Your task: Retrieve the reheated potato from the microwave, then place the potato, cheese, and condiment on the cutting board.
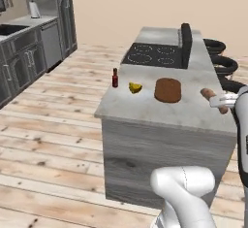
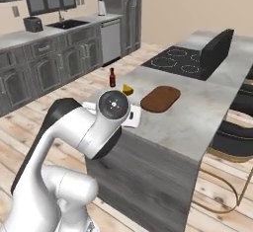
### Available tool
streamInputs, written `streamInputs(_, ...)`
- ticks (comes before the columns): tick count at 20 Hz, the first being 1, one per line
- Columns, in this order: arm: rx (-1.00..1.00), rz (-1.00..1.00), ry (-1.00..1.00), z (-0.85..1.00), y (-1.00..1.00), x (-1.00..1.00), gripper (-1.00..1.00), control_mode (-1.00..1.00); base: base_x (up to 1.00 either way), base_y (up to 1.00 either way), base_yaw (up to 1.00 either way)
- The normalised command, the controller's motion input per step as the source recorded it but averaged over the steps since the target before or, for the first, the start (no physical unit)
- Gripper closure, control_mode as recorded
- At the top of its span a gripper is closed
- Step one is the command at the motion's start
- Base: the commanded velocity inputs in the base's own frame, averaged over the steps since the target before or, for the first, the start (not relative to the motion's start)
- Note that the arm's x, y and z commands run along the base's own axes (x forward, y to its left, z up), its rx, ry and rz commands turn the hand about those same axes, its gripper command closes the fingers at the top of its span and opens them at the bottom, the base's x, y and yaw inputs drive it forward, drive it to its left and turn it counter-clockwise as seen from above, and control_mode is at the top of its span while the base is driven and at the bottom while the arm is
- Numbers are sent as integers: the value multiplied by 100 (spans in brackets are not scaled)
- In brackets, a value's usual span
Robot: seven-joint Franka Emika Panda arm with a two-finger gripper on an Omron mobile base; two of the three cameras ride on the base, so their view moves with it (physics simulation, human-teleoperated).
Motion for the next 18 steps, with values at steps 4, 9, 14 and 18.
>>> streamInputs(4, 0, 0, 0, 0, 0, 0, 100, 100, 16, 12, -26)
streamInputs(9, 0, 0, 0, 0, 0, 0, 100, 100, 23, 35, -10)
streamInputs(14, 0, 0, 0, 0, 0, 0, 100, 100, 34, 57, -9)
streamInputs(18, 0, 0, 0, 0, 0, 0, 100, 100, 35, 59, -14)
